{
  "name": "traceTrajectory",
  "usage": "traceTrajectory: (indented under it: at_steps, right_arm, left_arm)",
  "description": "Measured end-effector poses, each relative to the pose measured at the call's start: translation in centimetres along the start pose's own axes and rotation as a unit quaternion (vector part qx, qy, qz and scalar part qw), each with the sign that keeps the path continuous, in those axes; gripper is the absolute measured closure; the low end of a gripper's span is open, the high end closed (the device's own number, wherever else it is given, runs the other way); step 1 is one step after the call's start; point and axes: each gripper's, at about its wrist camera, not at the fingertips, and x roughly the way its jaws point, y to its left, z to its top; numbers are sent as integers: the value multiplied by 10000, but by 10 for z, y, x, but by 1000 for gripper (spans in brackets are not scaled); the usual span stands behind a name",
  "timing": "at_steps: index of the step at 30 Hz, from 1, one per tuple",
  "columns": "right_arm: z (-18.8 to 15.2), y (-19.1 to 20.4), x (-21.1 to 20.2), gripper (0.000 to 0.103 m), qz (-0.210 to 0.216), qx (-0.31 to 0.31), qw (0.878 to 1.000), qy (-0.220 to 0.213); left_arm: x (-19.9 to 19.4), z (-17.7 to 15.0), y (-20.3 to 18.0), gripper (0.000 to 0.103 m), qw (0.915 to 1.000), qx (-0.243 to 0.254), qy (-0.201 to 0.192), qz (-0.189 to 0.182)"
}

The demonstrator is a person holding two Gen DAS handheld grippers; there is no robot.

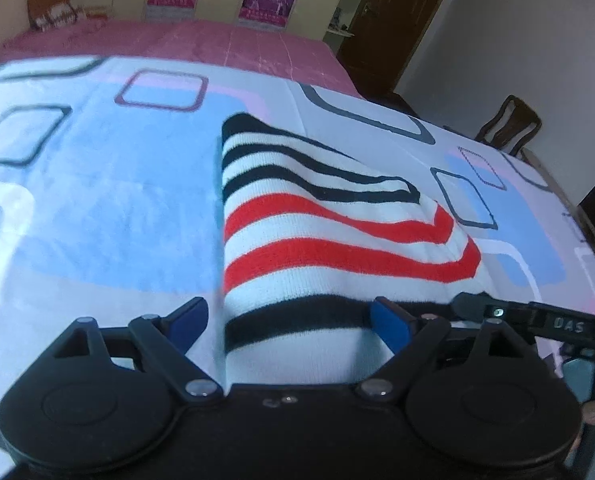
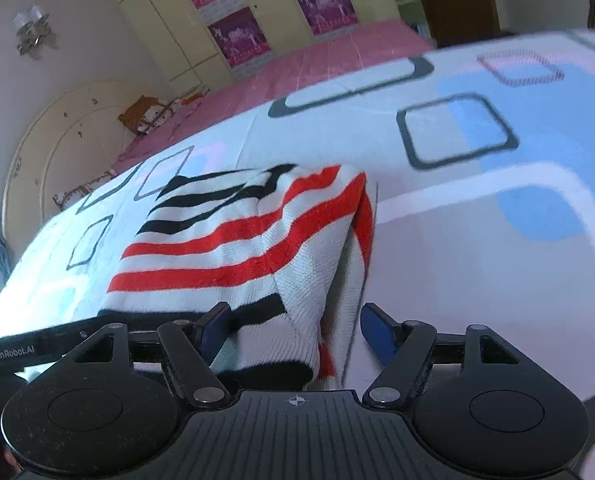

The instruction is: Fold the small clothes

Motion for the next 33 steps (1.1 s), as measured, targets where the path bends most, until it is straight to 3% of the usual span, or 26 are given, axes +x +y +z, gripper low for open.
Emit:
traceTrajectory:
  at_steps: [5, 7, 10, 14, 18, 25, 33]
  right_arm:
    - [1, -16, 12, 33, 239, 369, 9990, -86]
    - [1, -14, 14, 49, 330, 455, 9984, -17]
    - [2, -15, 12, 59, 406, 504, 9979, -8]
    - [3, -10, 2, 66, 523, 521, 9972, -100]
    - [5, -2, -15, 68, 799, 604, 9946, -266]
    - [4, 60, -30, 68, 1186, 388, 9913, -429]
    - [-18, 175, 5, 68, 1456, 195, 9880, -473]
  left_arm:
    - [18, 0, 11, 22, 9980, -408, 188, -441]
    - [19, 0, 9, 26, 9979, -421, 162, -460]
    - [14, 0, 6, 39, 9980, -432, 92, -455]
    - [4, 3, 0, 53, 9985, -358, -45, -409]
    - [-11, 8, -2, 56, 9978, -339, -195, -531]
    - [-65, 23, 26, 56, 9967, -236, -580, -512]
    - [-130, 33, 138, 56, 9958, -186, -817, -360]
